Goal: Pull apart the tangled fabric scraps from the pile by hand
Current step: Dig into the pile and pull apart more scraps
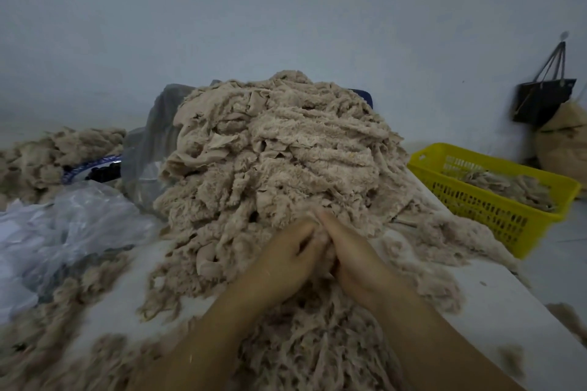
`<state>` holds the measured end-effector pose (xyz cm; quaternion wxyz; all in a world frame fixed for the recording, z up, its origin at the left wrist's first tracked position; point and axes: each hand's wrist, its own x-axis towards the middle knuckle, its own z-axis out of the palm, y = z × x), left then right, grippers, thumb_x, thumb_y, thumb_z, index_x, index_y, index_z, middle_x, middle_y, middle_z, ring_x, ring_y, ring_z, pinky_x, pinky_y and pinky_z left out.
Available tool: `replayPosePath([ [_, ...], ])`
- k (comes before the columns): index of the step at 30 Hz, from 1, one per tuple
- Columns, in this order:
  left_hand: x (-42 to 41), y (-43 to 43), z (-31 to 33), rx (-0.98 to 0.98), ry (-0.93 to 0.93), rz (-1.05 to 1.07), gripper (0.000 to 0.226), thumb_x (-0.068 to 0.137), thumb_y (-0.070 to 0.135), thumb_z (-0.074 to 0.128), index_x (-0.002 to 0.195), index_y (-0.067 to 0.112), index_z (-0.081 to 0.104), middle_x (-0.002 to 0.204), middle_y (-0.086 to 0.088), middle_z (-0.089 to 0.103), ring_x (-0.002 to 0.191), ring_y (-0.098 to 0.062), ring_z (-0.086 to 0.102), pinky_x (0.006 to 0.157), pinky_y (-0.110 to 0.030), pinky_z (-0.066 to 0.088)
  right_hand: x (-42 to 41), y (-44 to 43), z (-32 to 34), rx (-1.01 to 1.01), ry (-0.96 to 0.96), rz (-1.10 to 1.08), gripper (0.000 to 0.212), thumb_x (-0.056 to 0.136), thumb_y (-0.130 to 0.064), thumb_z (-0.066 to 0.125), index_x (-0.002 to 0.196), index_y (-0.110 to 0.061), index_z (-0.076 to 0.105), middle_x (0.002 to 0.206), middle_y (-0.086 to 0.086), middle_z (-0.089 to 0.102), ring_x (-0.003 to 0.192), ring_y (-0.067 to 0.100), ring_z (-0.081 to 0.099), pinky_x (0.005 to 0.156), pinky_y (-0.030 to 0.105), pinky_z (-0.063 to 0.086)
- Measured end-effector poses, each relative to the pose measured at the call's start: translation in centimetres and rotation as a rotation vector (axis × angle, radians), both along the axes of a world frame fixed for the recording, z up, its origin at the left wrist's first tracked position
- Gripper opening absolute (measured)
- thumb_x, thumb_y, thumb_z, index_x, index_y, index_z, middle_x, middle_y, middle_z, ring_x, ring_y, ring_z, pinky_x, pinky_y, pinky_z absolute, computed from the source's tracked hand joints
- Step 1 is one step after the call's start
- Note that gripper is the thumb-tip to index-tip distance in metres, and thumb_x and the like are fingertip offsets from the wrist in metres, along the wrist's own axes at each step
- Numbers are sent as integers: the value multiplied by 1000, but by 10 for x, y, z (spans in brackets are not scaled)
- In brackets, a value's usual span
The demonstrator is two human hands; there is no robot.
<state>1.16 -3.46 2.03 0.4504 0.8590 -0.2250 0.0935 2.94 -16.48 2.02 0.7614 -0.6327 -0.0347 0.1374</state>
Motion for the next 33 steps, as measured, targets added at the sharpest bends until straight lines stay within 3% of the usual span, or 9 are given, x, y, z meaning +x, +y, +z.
replayPosePath([
  [3, -5, -3, -8, -30, 172, -96, 26, 106, 29, 45, 88, 25, 63, 70, 25, 59, 63, 7, 52, 56, -12, 39, 5, -1, 1, -43, -92, -17, 33, 100, -36, 53, 80, -23, 76, 92, 3, 75, 78, 11, 71, 61, 21, 54],
  [6, -5, 0, -5, -320, 248, -21, 23, 103, 35, 48, 96, 38, 70, 93, 29, 70, 90, 7, 66, 72, -12, 50, 5, -5, -5, 24, -136, 0, 31, 93, -50, 56, 88, -30, 78, 102, 0, 76, 97, 12, 71, 79, 28, 56],
  [9, -1, 2, 0, -625, 354, 62, 19, 99, 36, 57, 95, 26, 74, 102, -3, 76, 97, -23, 72, 80, -31, 60, 1, -7, -16, -4, -184, 94, 54, 79, -73, 63, 118, -37, 69, 123, -8, 69, 115, 9, 64, 95, 29, 52],
  [13, 5, 11, 6, -1014, 475, 128, 15, 92, 26, 65, 91, 17, 77, 102, -11, 76, 94, -24, 74, 75, -33, 59, 1, -6, -23, -341, -373, 6, 20, 82, -69, 60, 100, -61, 63, 101, -29, 70, 89, -6, 67, 67, 7, 48],
  [17, 10, 17, 7, -1252, 522, 155, 18, 89, 28, 63, 97, 11, 66, 76, -2, 63, 58, -9, 56, 47, -19, 45, 2, -10, -15, -72, -253, -160, 43, 79, -60, 64, 99, -23, 73, 98, 9, 76, 91, 25, 73, 77, 38, 59],
  [22, 18, 33, 15, -1521, 547, 189, 24, 102, 31, 49, 108, 13, 64, 83, 1, 64, 65, -9, 54, 52, -19, 46, 0, -28, -1, 182, -64, -98, 54, 70, -46, 70, 108, -7, 71, 103, 14, 75, 94, 28, 73, 78, 36, 61],
  [25, 19, 45, 21, -1620, 519, 207, 28, 104, 30, 46, 96, 14, 67, 84, 0, 66, 67, -12, 59, 64, -26, 51, 0, -35, 5, 245, -28, -74, 53, 73, -41, 69, 112, -4, 68, 105, 14, 75, 94, 27, 73, 73, 35, 62],
  [28, 18, 47, 27, -1628, 559, 221, 38, 104, 19, 45, 79, 9, 71, 69, -5, 65, 46, -10, 52, 48, -23, 52, 2, -37, 4, 268, -15, -66, 36, 71, -42, 71, 94, -15, 80, 103, 11, 76, 91, 25, 74, 66, 31, 60],
  [33, 12, 27, 23, -1110, 451, 277, 38, 102, 16, 48, 69, 15, 65, 64, -3, 61, 46, -10, 49, 53, -24, 45, 7, -42, 2, 325, 8, -72, 59, 69, -43, 74, 117, -9, 69, 114, 13, 72, 105, 27, 70, 84, 41, 60],
])
